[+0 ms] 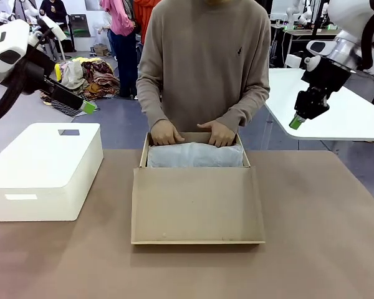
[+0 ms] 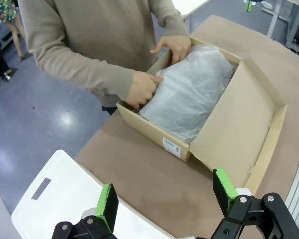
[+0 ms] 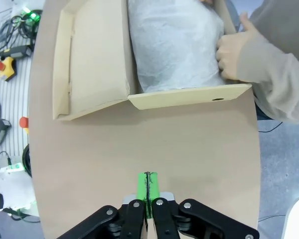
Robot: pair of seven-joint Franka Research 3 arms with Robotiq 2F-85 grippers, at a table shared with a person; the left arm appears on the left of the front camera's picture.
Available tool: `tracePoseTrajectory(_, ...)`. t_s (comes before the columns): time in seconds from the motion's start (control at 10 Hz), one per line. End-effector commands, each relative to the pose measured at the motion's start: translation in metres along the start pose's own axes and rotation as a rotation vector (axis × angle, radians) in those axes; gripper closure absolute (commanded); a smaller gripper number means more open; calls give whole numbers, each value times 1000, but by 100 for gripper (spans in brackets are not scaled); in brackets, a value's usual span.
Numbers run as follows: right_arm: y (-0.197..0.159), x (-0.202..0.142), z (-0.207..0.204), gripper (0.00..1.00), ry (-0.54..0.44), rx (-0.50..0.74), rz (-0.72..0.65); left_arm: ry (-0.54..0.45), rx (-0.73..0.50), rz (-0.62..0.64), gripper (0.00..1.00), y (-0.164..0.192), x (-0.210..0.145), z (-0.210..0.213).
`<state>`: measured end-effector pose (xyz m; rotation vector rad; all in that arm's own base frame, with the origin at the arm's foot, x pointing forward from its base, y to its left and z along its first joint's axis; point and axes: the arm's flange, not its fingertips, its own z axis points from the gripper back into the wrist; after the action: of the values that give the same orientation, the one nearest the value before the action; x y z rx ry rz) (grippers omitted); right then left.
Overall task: Pack the shoes into the box.
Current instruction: Close the Shoes Box.
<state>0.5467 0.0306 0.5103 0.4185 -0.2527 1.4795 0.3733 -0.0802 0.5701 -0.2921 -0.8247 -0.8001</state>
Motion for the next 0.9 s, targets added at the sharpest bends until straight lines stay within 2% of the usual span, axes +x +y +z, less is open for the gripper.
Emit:
tracePoseTrajectory(0.0, 0, -1, -2, 100, -4, 31, 26, -12, -12, -1, 0, 0, -2, -1)
tracePoseTrajectory(0.3, 1, -1, -4, 100, -1, 21, 2, -12, -12, -1, 0, 0, -2, -1)
tracePoseTrajectory(0.6, -5, -19, -30, 100, -60, 119, 177, -12, -12, -1, 0, 0, -2, -1)
tracePoseTrajectory(0.8, -5, -28, -47, 100, -74, 125, 266, -12, -12, -1, 0, 0, -2, -1)
